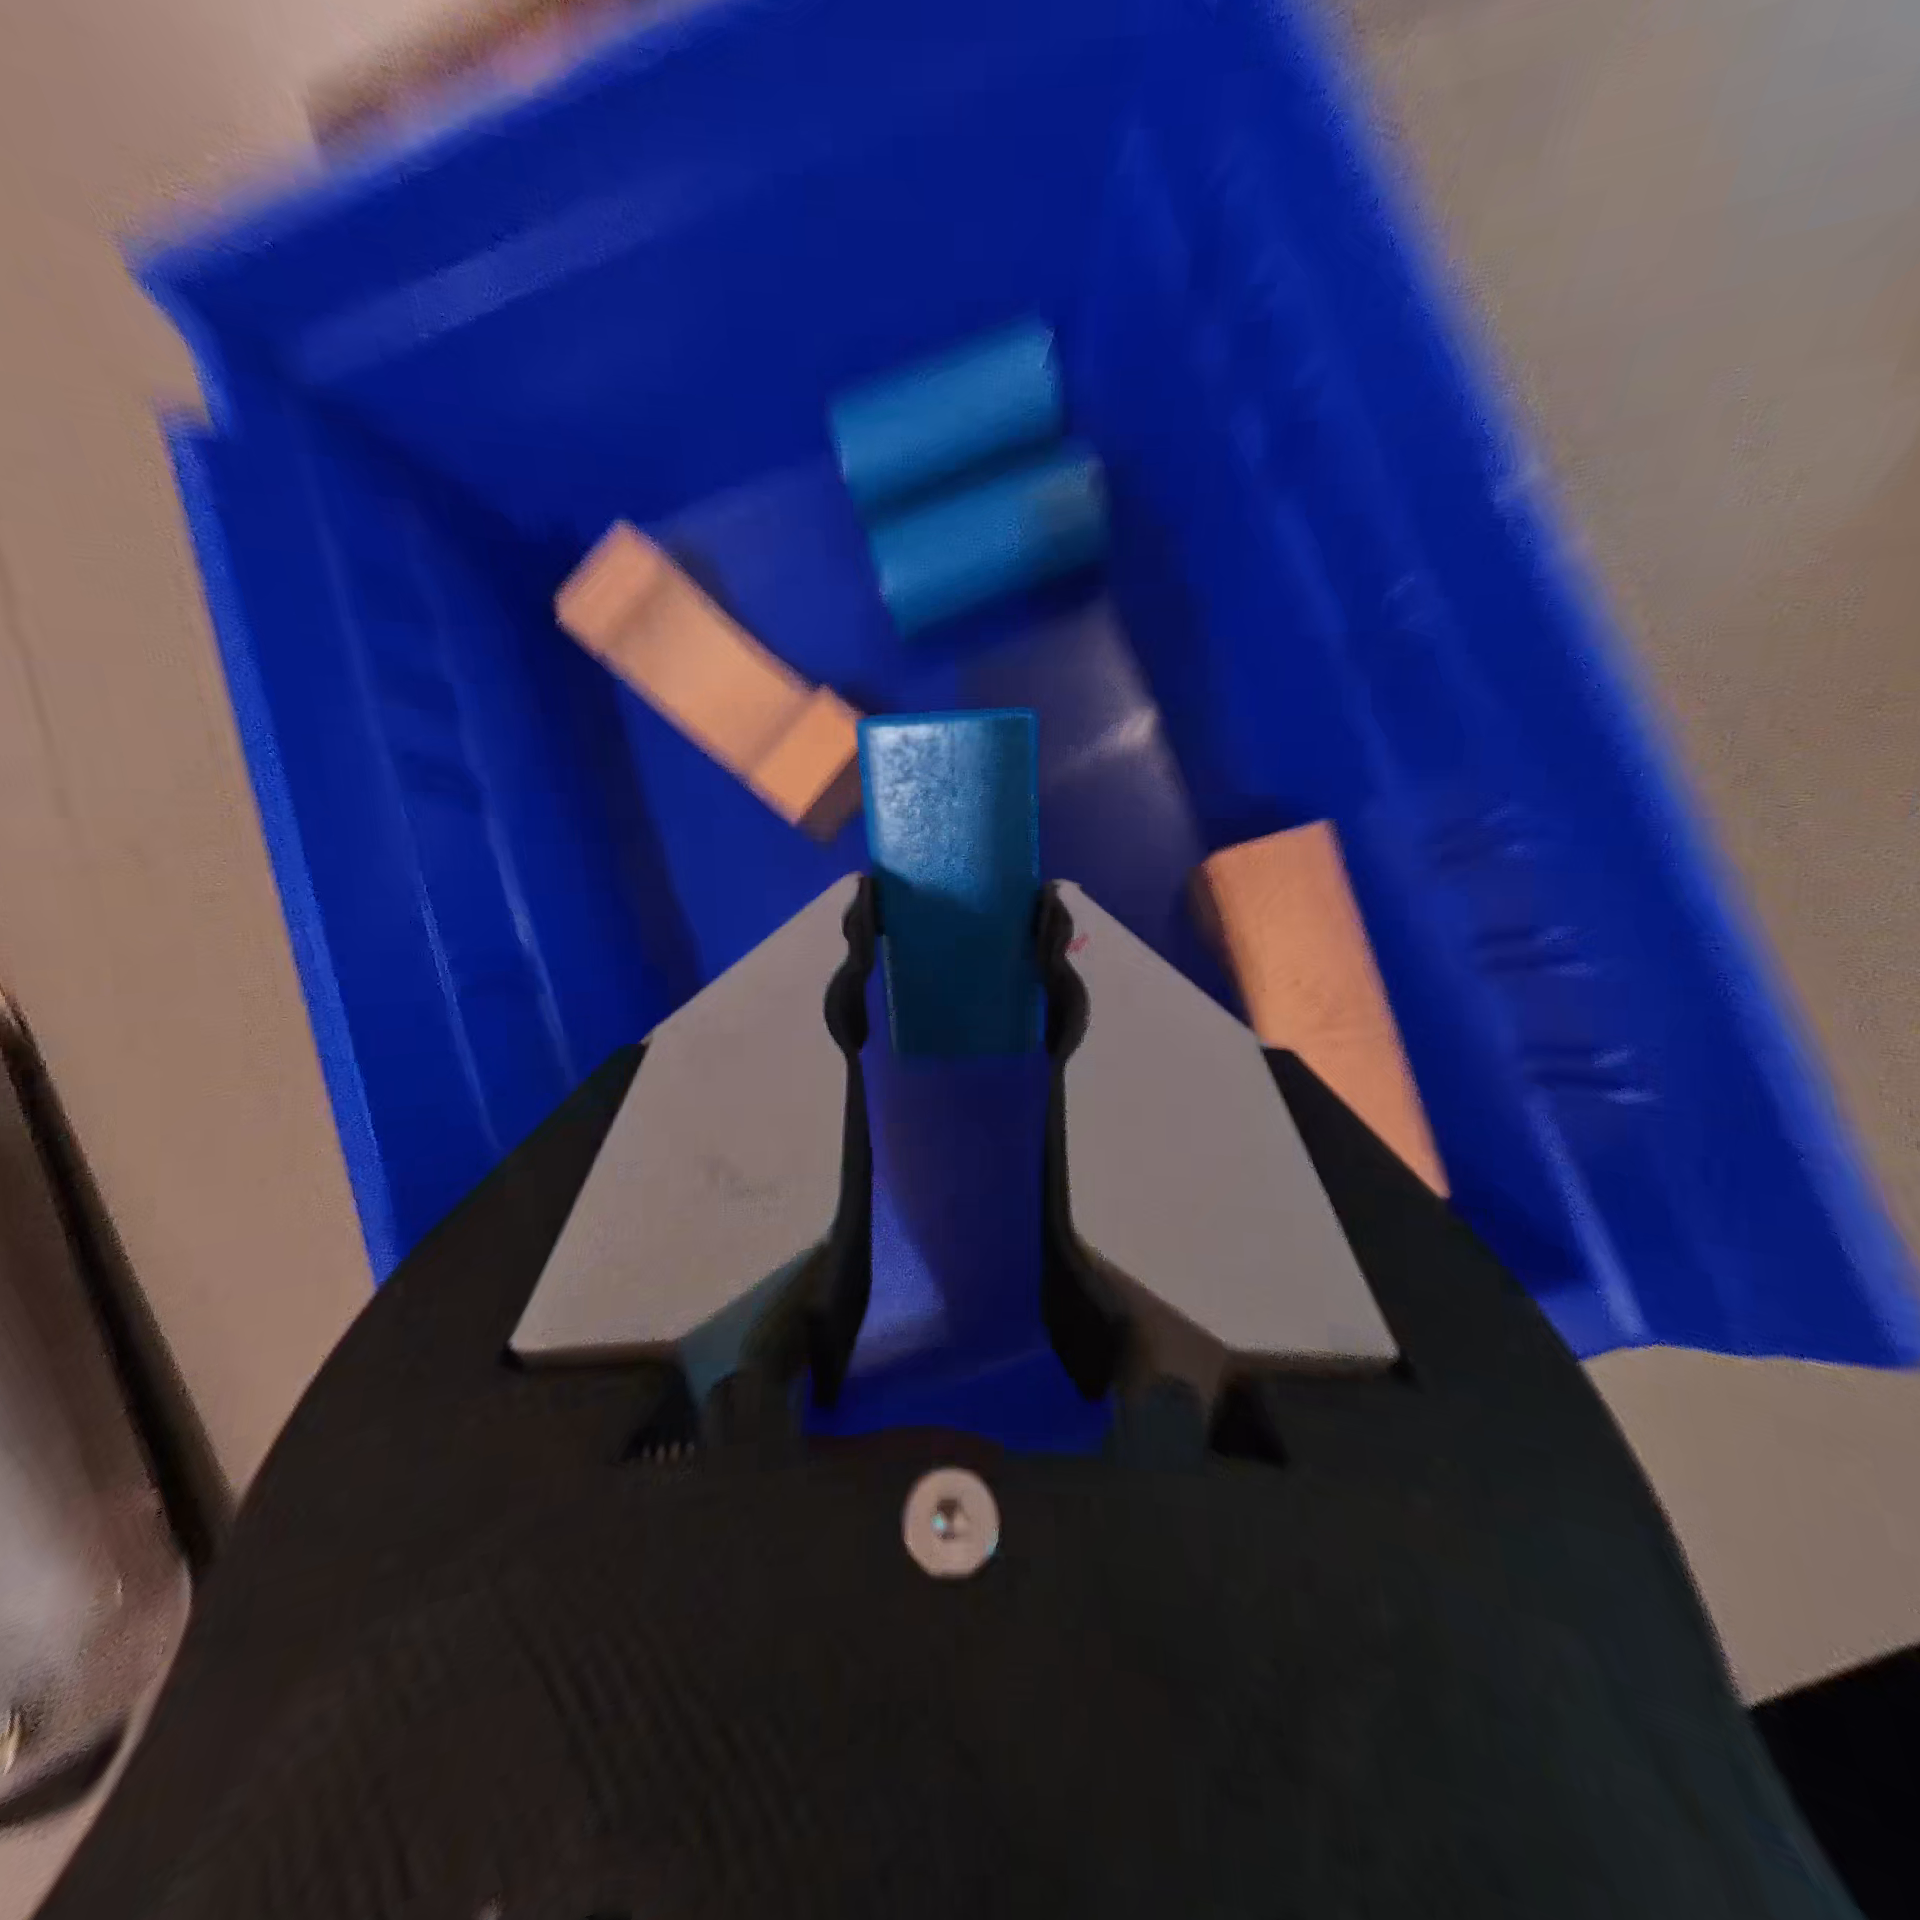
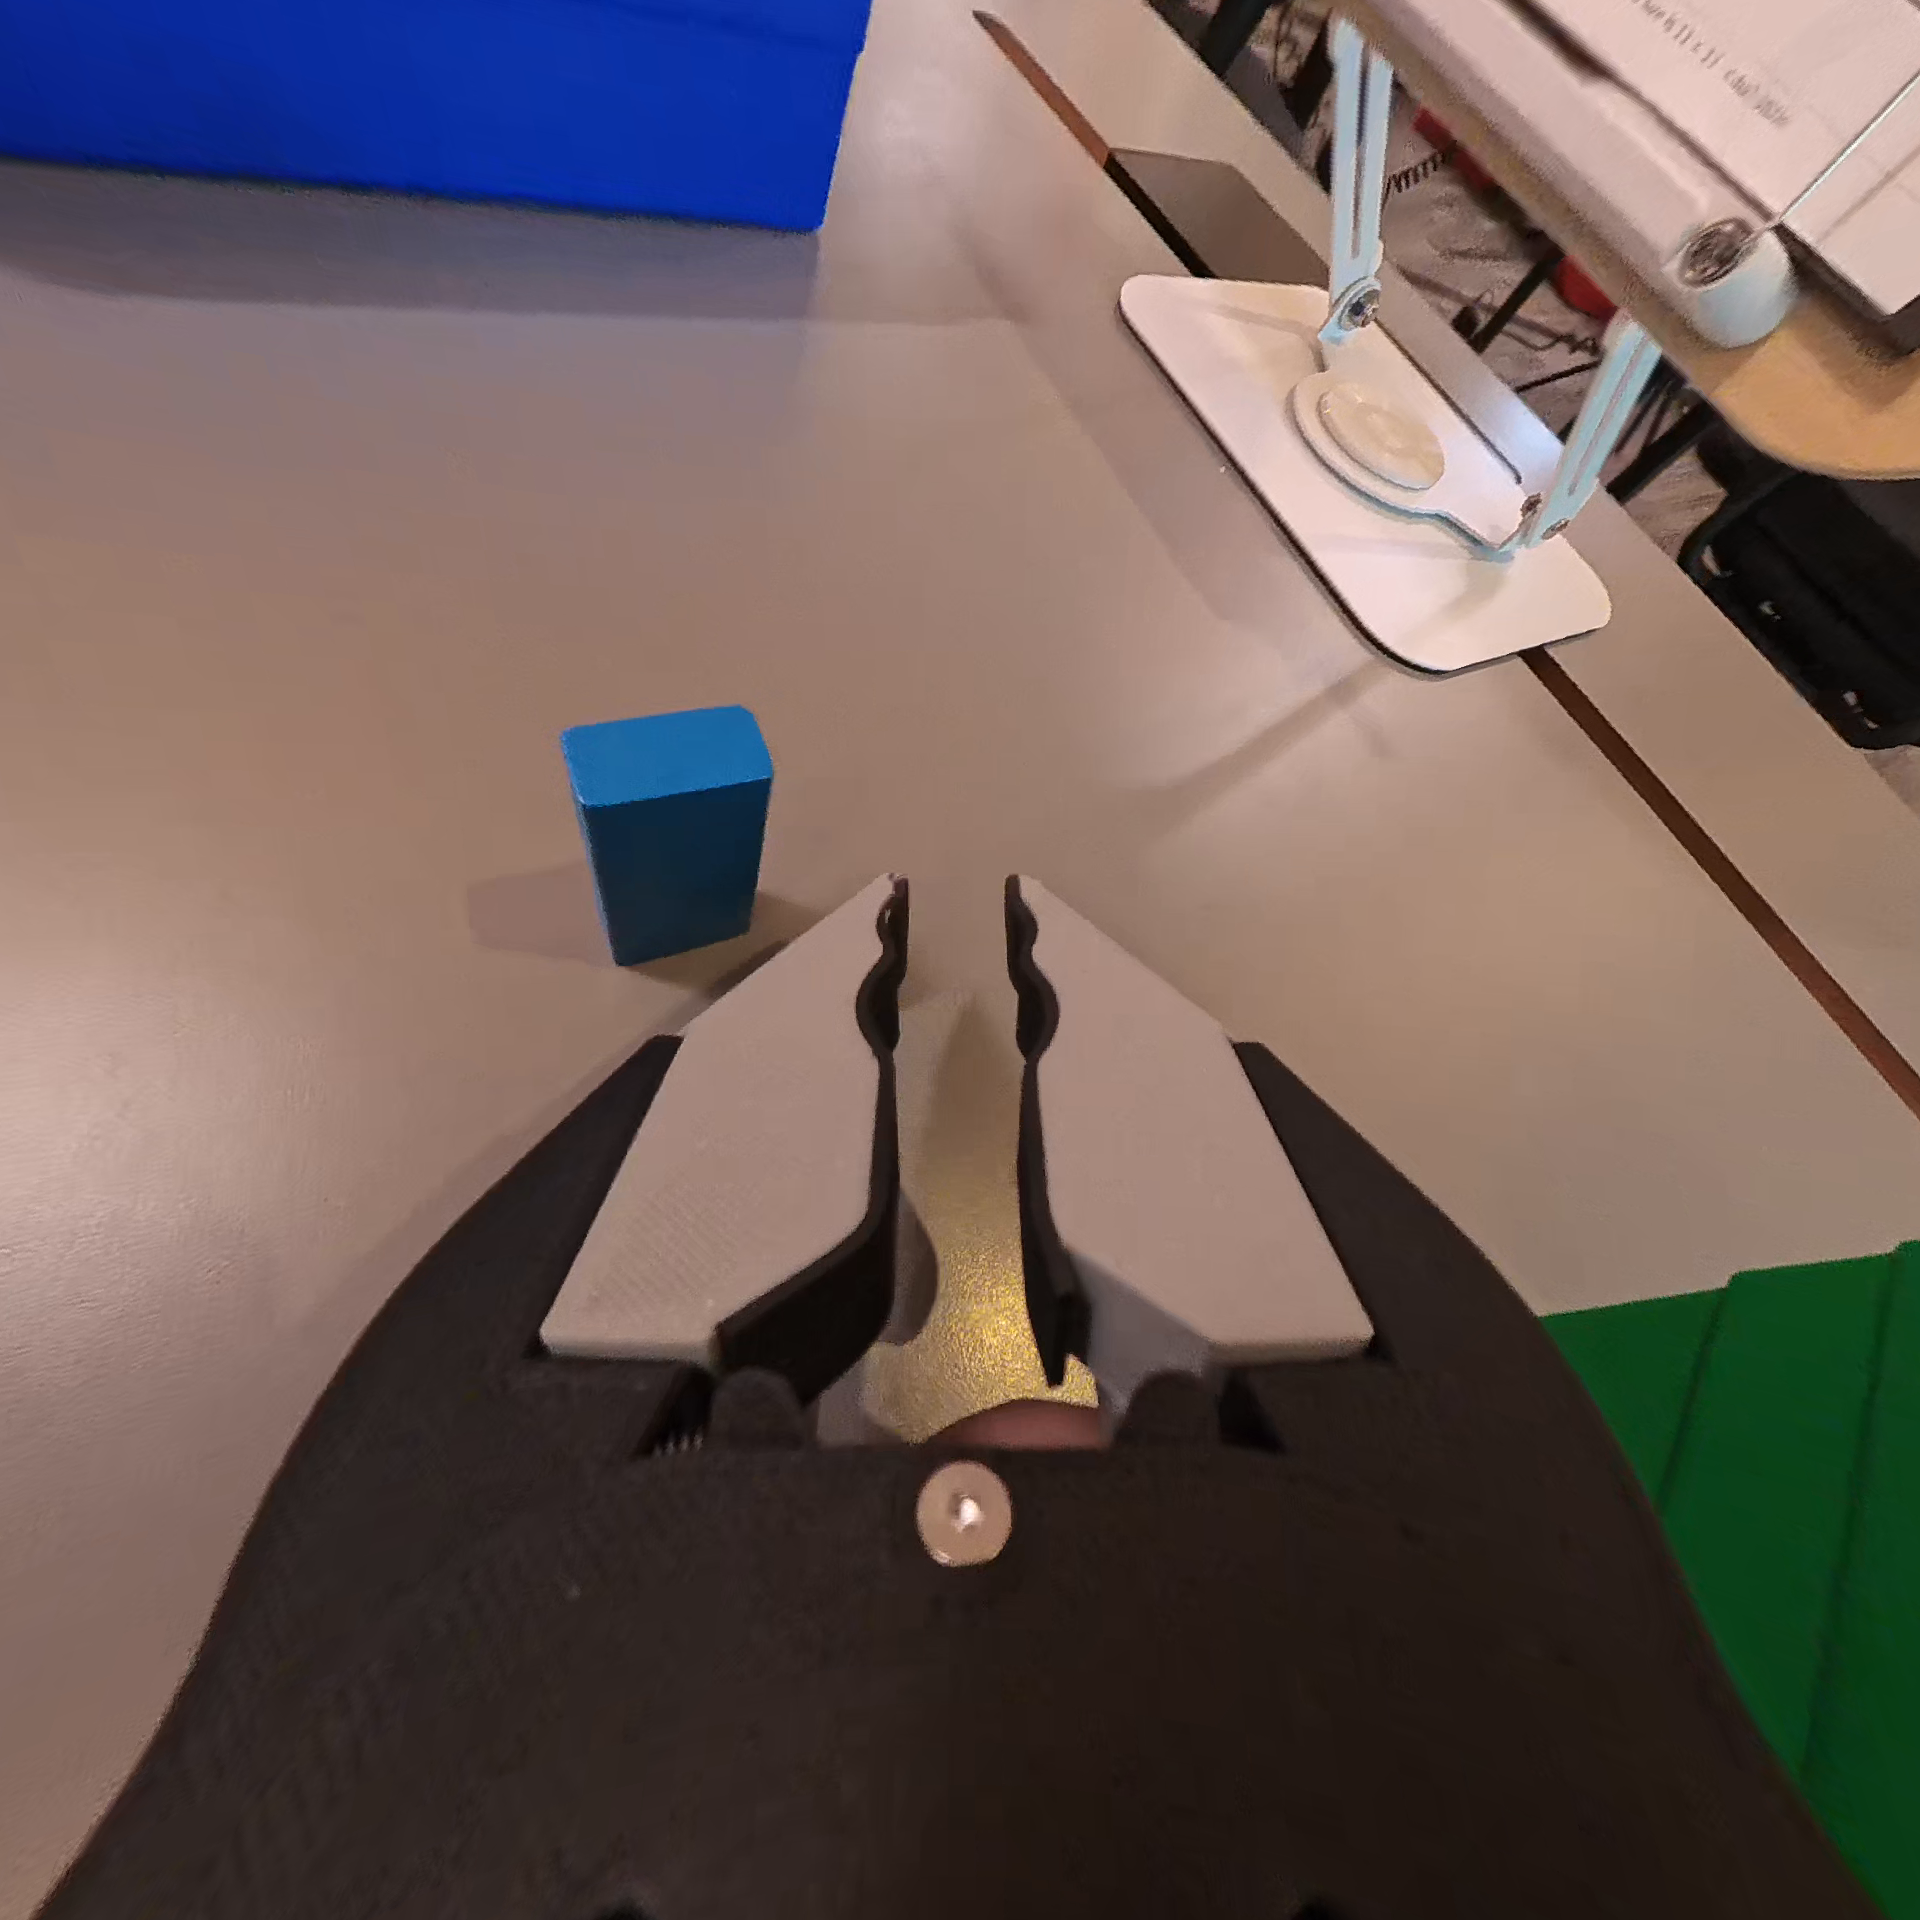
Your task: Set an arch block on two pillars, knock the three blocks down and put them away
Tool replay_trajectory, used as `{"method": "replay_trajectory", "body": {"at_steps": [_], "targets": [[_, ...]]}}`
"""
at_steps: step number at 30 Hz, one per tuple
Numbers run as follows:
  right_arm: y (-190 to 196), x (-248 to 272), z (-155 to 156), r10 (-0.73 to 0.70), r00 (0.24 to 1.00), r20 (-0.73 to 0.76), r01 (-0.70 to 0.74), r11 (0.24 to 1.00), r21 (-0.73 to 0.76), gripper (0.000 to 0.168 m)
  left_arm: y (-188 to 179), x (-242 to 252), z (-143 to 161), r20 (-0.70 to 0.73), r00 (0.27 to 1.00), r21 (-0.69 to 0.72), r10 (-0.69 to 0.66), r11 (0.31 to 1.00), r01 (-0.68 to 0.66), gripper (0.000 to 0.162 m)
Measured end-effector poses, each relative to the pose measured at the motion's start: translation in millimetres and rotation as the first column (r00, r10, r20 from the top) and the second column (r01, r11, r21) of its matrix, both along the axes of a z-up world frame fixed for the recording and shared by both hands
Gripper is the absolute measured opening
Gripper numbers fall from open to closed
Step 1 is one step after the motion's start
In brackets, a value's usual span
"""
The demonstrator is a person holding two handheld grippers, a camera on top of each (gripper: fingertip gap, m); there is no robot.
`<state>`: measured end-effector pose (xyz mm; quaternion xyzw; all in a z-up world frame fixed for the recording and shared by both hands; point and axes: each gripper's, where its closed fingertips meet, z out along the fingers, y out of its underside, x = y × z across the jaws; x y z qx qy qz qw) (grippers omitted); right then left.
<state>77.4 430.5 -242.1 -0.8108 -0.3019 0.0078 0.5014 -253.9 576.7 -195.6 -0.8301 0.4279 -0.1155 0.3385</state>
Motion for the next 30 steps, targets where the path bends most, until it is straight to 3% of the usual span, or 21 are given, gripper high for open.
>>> {"method": "replay_trajectory", "body": {"at_steps": [5, 9, 13, 16, 20, 25, 30], "targets": [[-8, -11, 32, 0.064, 0.99, -0.129, -0.054, 0.995, 0.079, 0.018, -63, 85, 83, 0.209, 0.922, 0.271, -0.326, 0.925, 0.266, 0.029], [-20, -23, 63, 0.144, 0.952, -0.269, -0.108, 0.983, 0.145, 0.025, -139, 154, 108, 0.351, 0.76, 0.369, -0.546, 0.827, 0.424, 0.029], [-37, -43, 96, 0.27, 0.87, -0.412, -0.183, 0.954, 0.239, 0.032, -182, 201, 91, 0.45, 0.604, 0.416, -0.658, 0.753, 0.509, 0.029], [-45, -59, 104, 0.336, 0.835, -0.436, -0.237, 0.934, 0.267, 0.038, -199, 220, 72, 0.527, 0.501, 0.397, -0.687, 0.72, 0.569, 0.028], [-55, -84, 108, 0.4, 0.824, -0.401, -0.298, 0.909, 0.293, 0.041, -197, 233, 46, 0.523, 0.493, 0.379, -0.695, 0.708, 0.596, 0.029], [-63, -115, 100, 0.461, 0.802, -0.38, -0.382, 0.884, 0.268, 0.045, -212, 230, 44, 0.543, 0.381, 0.433, -0.749, 0.638, 0.637, 0.028], [-62, -122, 96, 0.461, 0.816, -0.348, -0.385, 0.883, 0.268, 0.034, -216, 228, 35, 0.508, 0.364, 0.458, -0.781, 0.602, 0.654, 0.028]]}}
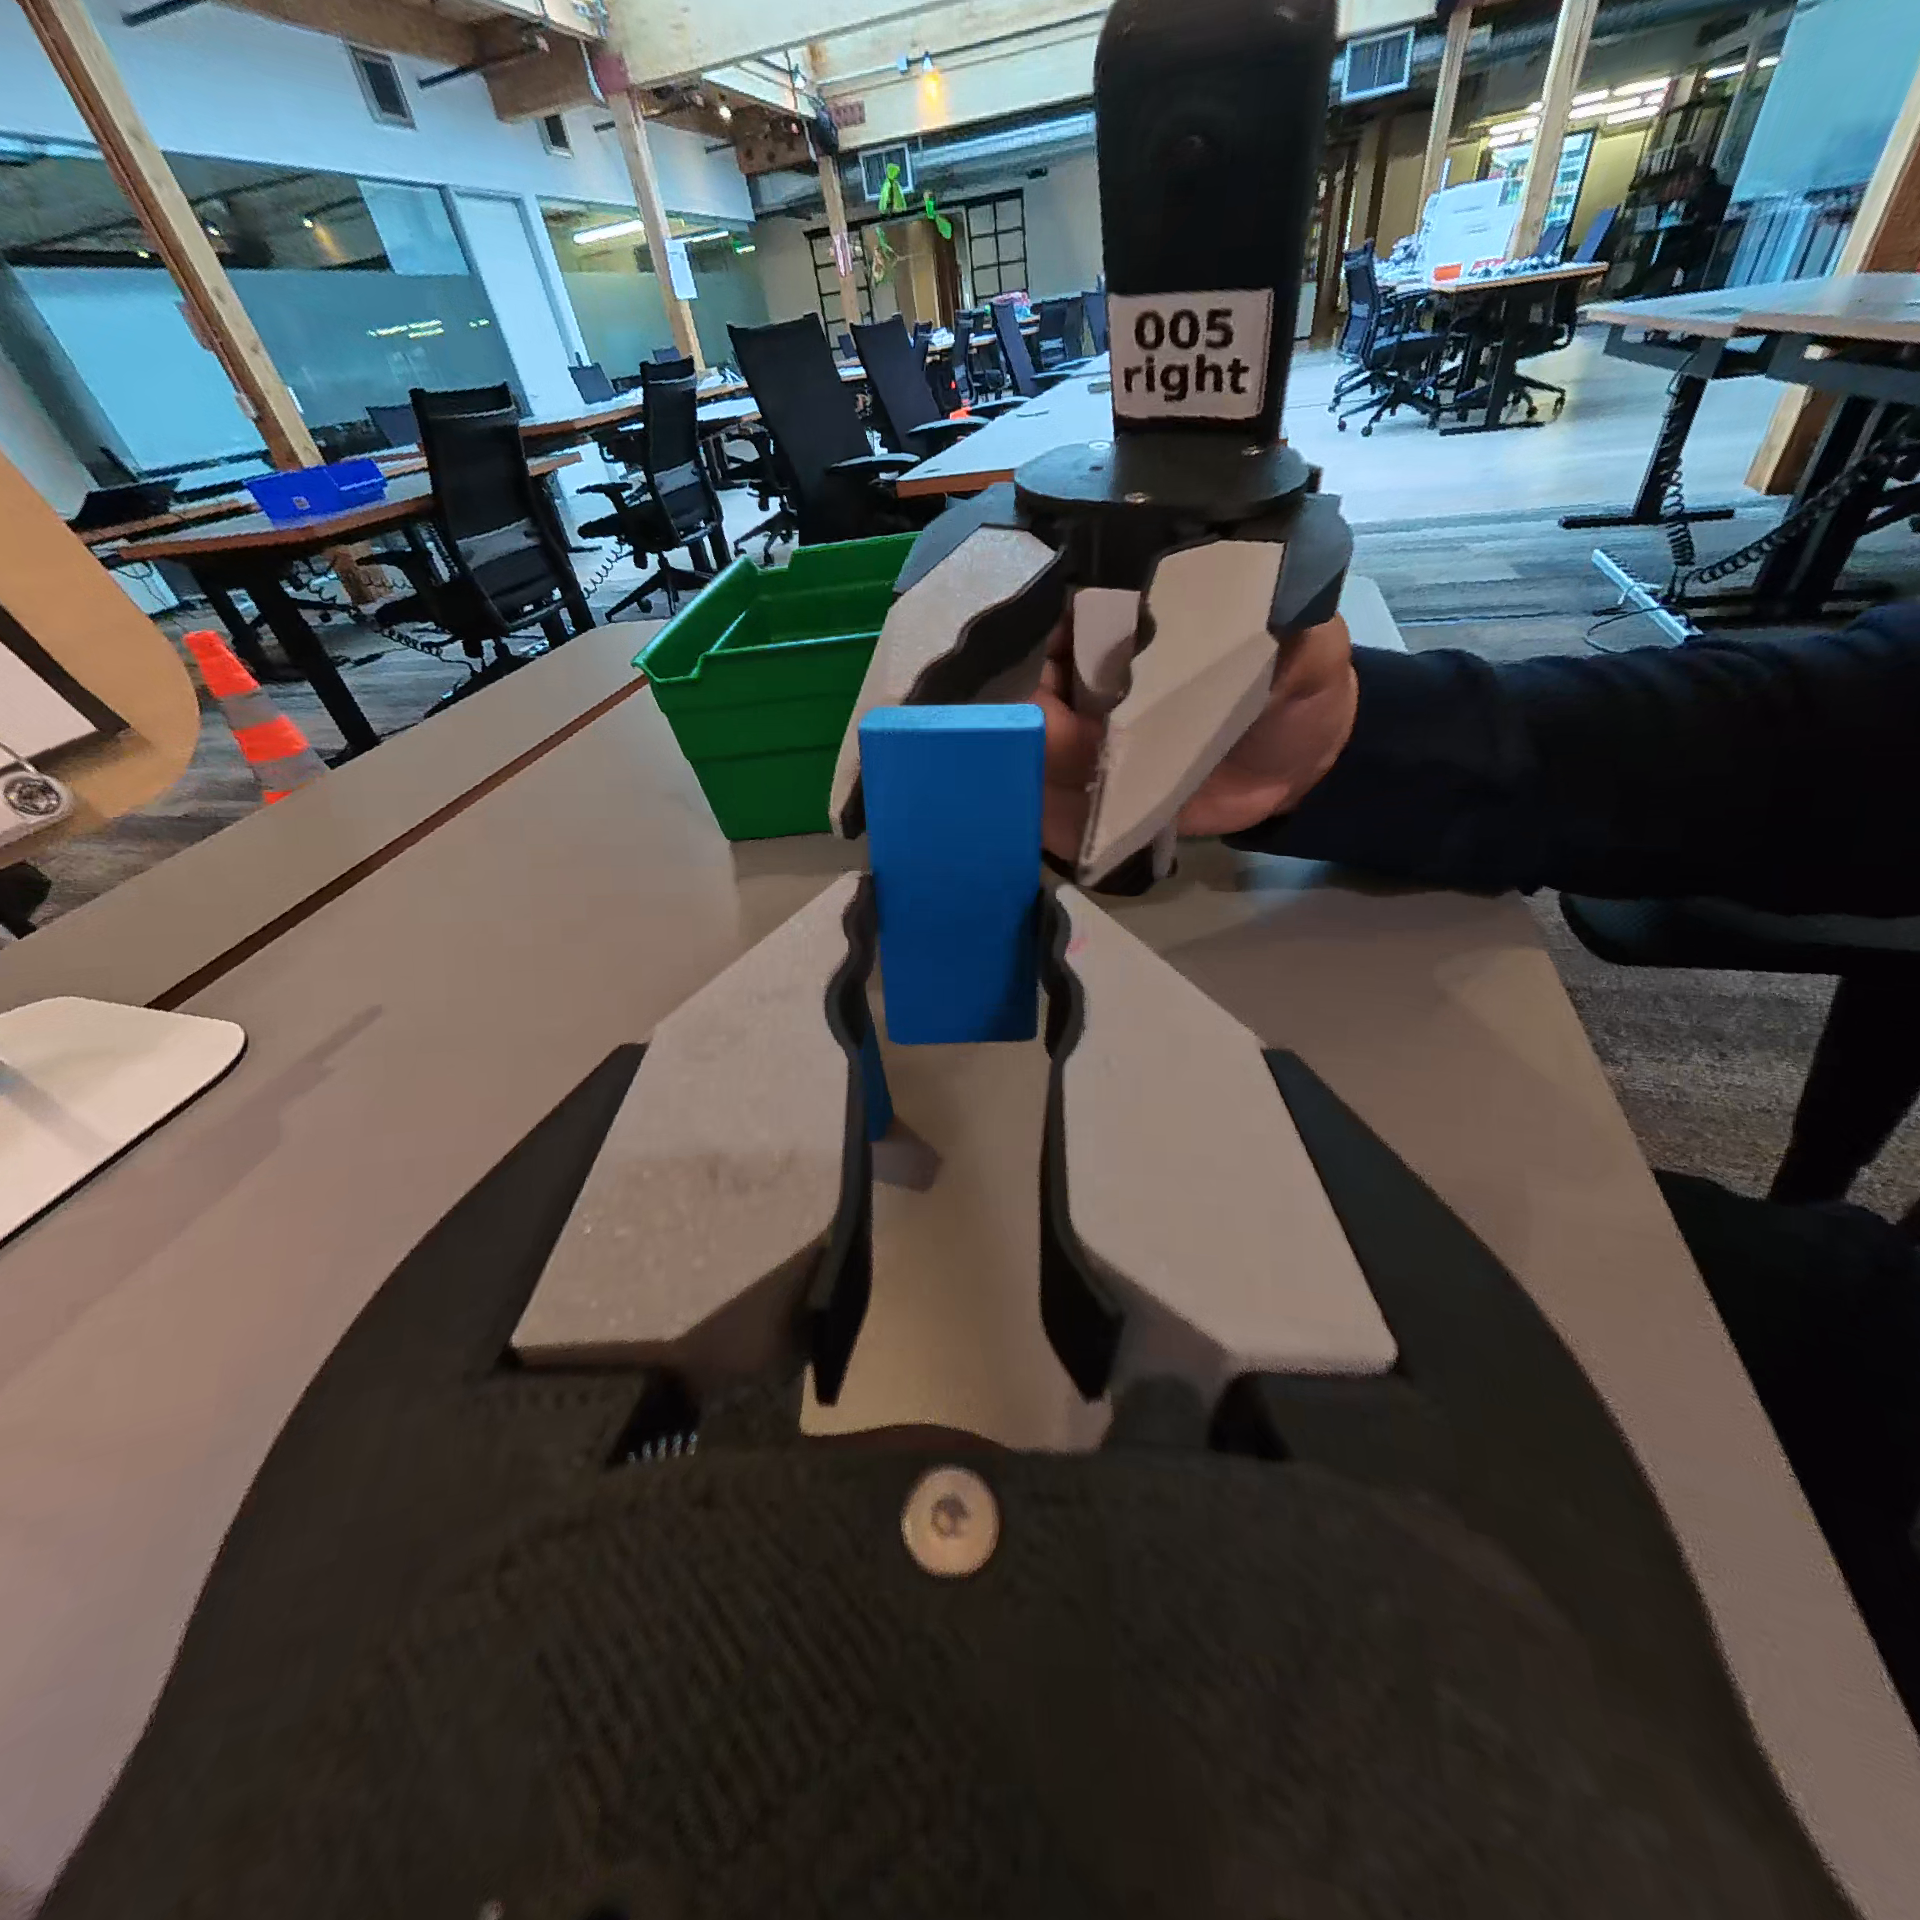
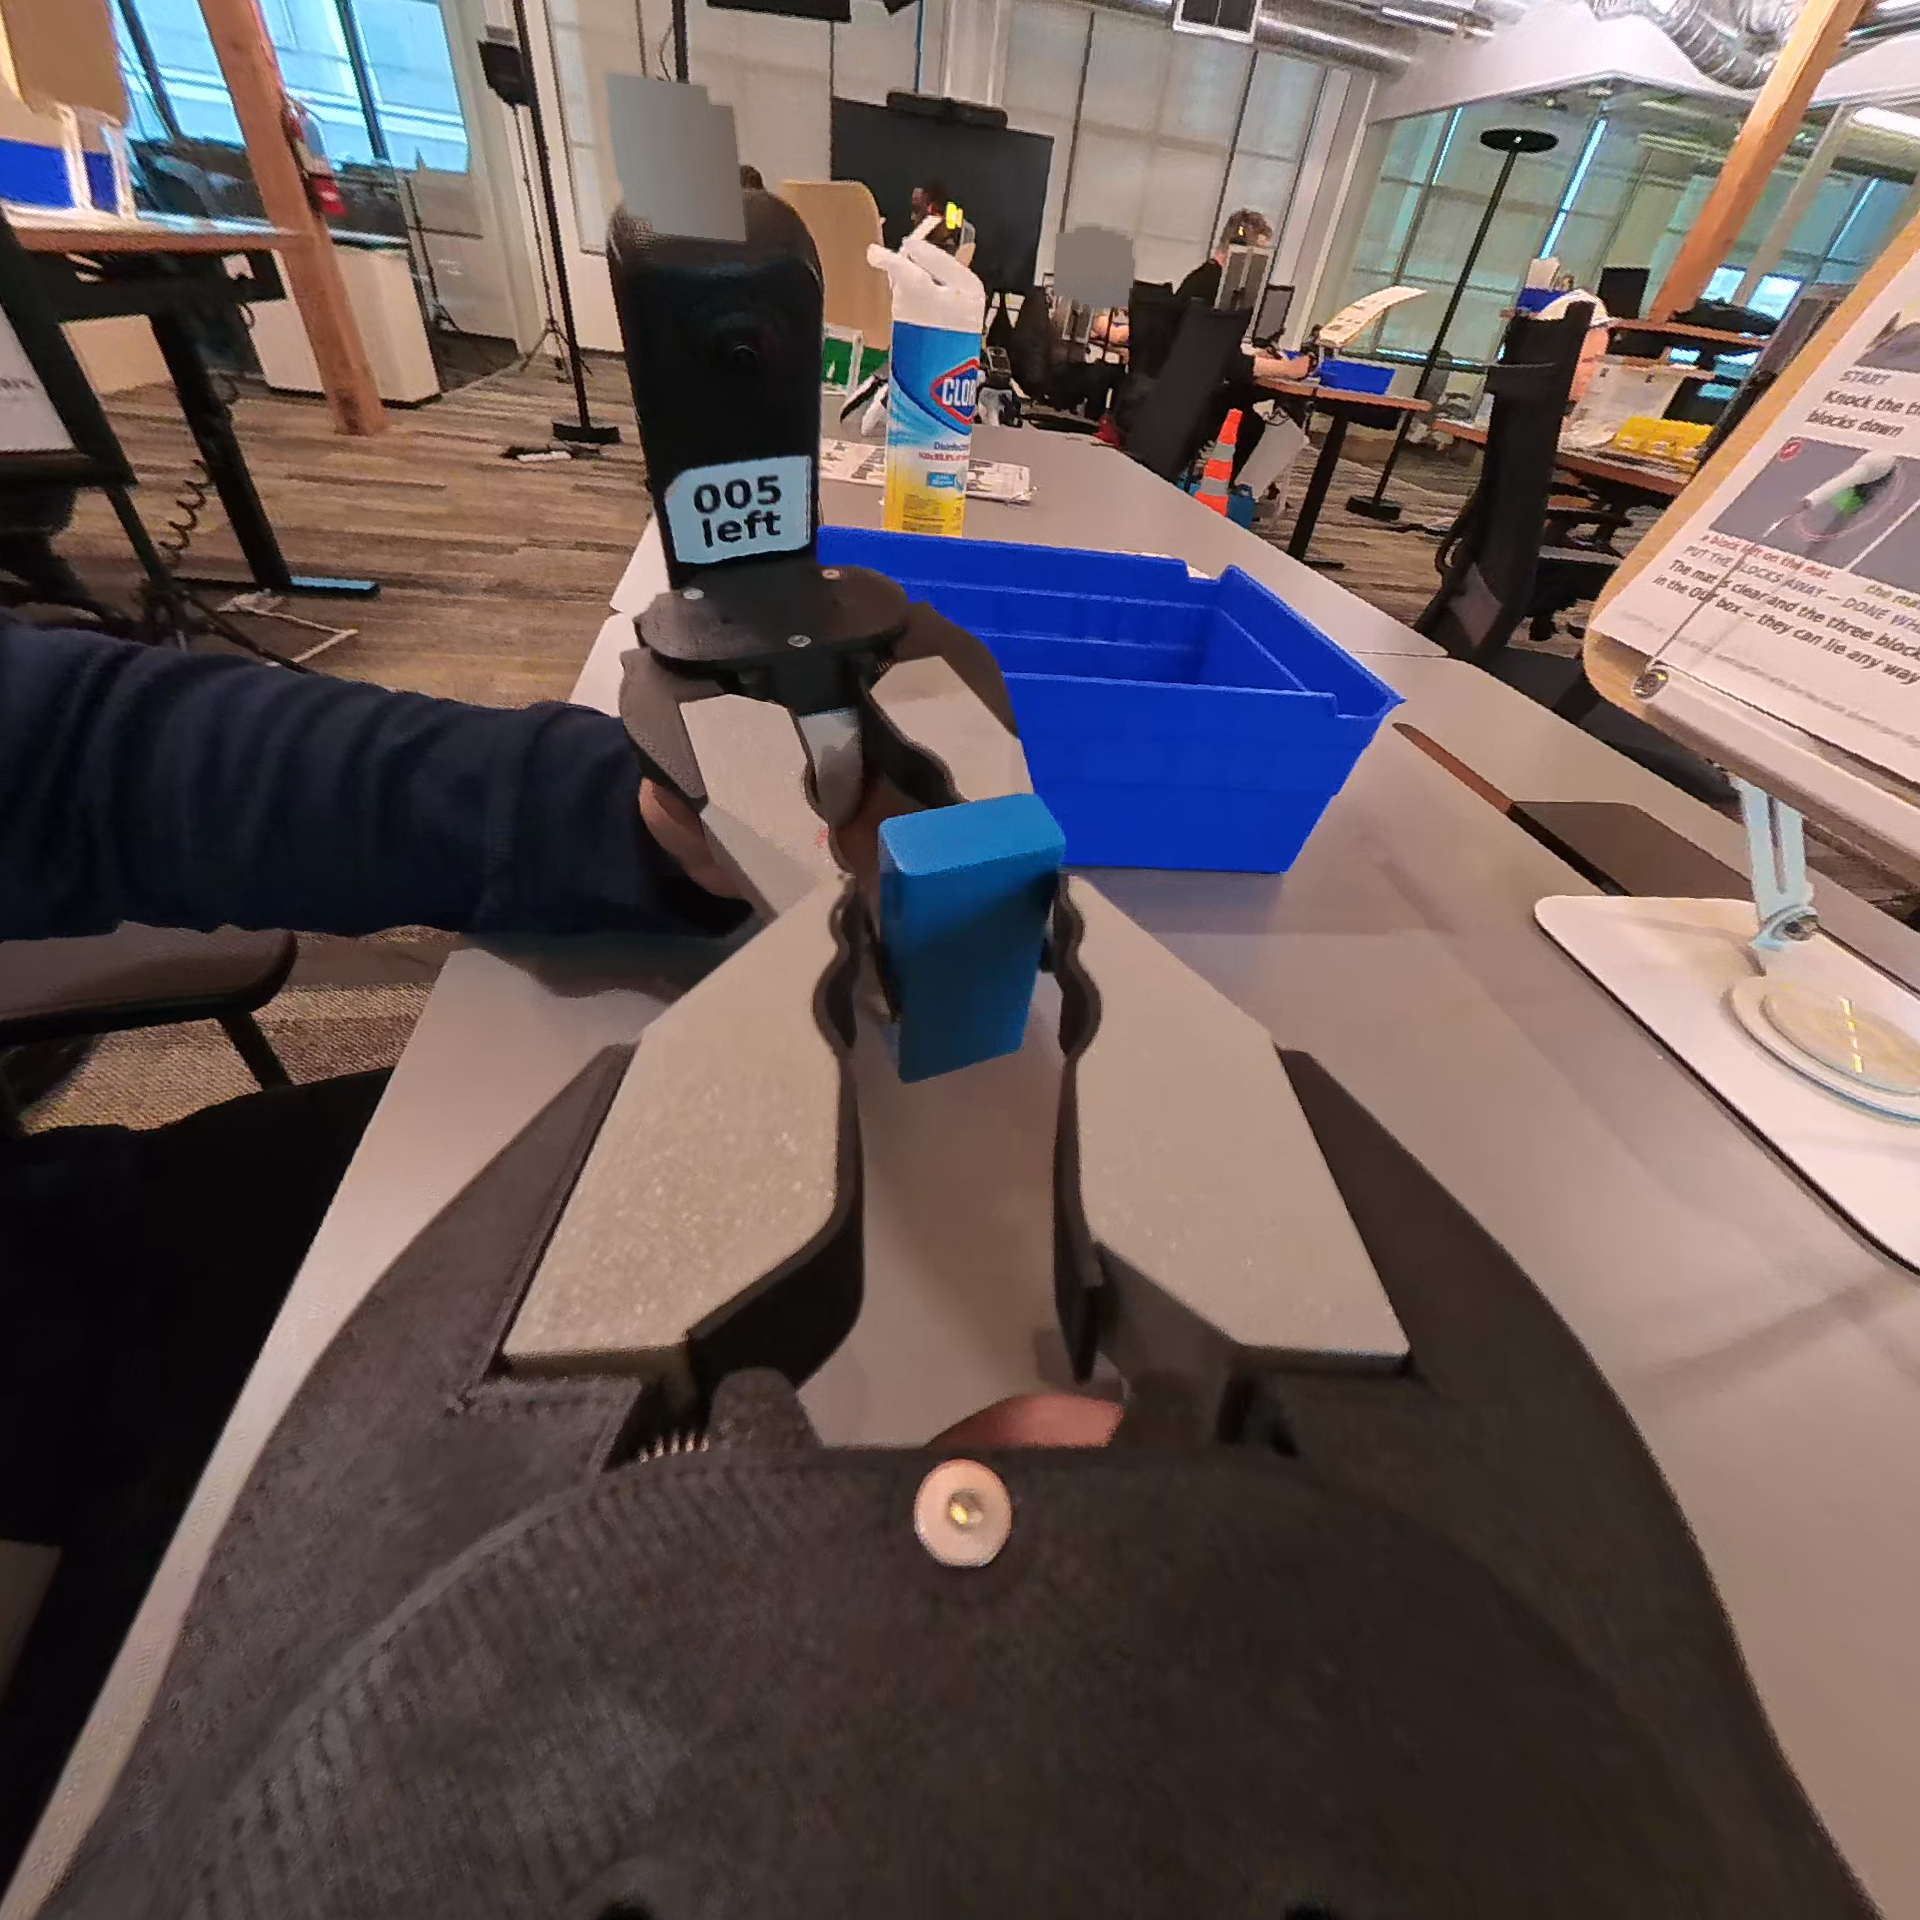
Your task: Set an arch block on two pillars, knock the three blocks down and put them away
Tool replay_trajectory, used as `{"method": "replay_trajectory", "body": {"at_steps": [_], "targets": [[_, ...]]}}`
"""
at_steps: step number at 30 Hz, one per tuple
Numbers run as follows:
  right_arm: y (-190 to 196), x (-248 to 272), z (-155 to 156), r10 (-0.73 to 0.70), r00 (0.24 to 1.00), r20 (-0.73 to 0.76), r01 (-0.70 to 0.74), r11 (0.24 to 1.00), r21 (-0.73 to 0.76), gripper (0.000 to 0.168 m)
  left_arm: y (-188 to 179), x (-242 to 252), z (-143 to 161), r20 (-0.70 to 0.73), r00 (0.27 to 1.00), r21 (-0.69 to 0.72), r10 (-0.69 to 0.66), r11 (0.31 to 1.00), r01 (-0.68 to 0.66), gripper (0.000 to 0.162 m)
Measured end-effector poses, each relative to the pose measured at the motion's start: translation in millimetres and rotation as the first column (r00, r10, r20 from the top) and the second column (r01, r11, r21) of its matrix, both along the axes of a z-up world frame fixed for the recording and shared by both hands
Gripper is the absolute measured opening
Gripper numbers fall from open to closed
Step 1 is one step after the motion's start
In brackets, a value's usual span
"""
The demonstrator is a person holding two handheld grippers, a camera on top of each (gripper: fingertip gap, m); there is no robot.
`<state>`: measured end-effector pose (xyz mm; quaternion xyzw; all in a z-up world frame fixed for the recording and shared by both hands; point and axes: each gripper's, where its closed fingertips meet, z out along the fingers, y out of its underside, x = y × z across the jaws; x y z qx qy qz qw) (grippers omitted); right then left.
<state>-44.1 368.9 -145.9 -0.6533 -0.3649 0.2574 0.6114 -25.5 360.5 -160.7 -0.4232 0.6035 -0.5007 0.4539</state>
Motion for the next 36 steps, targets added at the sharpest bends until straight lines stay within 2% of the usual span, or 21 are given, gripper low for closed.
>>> {"method": "replay_trajectory", "body": {"at_steps": [4, 7, 8, 9, 13, 20, 23, 30, 33, 34, 35, 36], "targets": [[2, 1, -4, 0.005, 1.0, -0.004, -0.005, 1.0, -0.025, 0.03, 0, 0, -5, -0.014, 1.0, 0.001, -0.005, 1.0, 0.005, 0.028], [3, 0, -4, 0.015, 1.0, -0.012, -0.015, 0.999, -0.036, 0.039, -3, -1, -8, -0.03, 0.999, -0.002, -0.031, 1.0, 0.031, 0.028], [3, 0, -4, 0.024, 1.0, -0.015, -0.025, 0.999, -0.031, 0.039, -2, -1, -11, -0.042, 0.999, 0.001, -0.031, 1.0, 0.031, 0.028], [1, -2, -3, 0.041, 0.999, -0.019, -0.041, 0.999, -0.028, 0.031, -1, -1, -13, -0.052, 0.998, 0.001, -0.033, 0.999, 0.033, 0.029], [5, -2, -7, 0.028, 0.999, 0.016, -0.027, 0.999, -0.038, 0.031, 3, -2, -18, -0.068, 0.997, -0.01, -0.032, 0.999, 0.032, 0.028], [32, 8, -15, -0.062, 0.995, 0.084, 0.067, 0.996, -0.06, 0.03, 33, -2, -25, -0.093, 0.992, -0.066, 0.083, 0.994, -0.09, 0.029], [31, 5, -17, -0.035, 0.997, 0.069, 0.041, 0.995, -0.096, 0.03, 41, -4, -22, -0.081, 0.99, -0.103, 0.113, 0.987, -0.121, 0.045], [34, 3, -24, -0.064, 0.99, 0.123, 0.074, 0.994, -0.081, 0.03, 33, -2, -26, -0.115, 0.989, -0.087, 0.088, 0.991, -0.099, 0.058], [32, -3, -24, -0.045, 0.993, 0.112, 0.055, 0.995, -0.088, 0.03, 35, 0, -33, -0.144, 0.984, -0.054, 0.108, 0.992, -0.117, 0.051], [33, -3, -25, -0.058, 0.991, 0.12, 0.069, 0.994, -0.084, 0.03, 34, 0, -34, -0.146, 0.984, -0.037, 0.106, 0.993, -0.113, 0.037], [34, -2, -25, -0.067, 0.989, 0.13, 0.078, 0.994, -0.077, 0.03, 34, 0, -35, -0.145, 0.983, -0.019, 0.108, 0.994, -0.112, 0.03], [34, -2, -25, -0.073, 0.988, 0.137, 0.084, 0.994, -0.076, 0.03, 34, 1, -35, -0.146, 0.982, -0.004, 0.117, 0.993, -0.118, 0.03]]}}
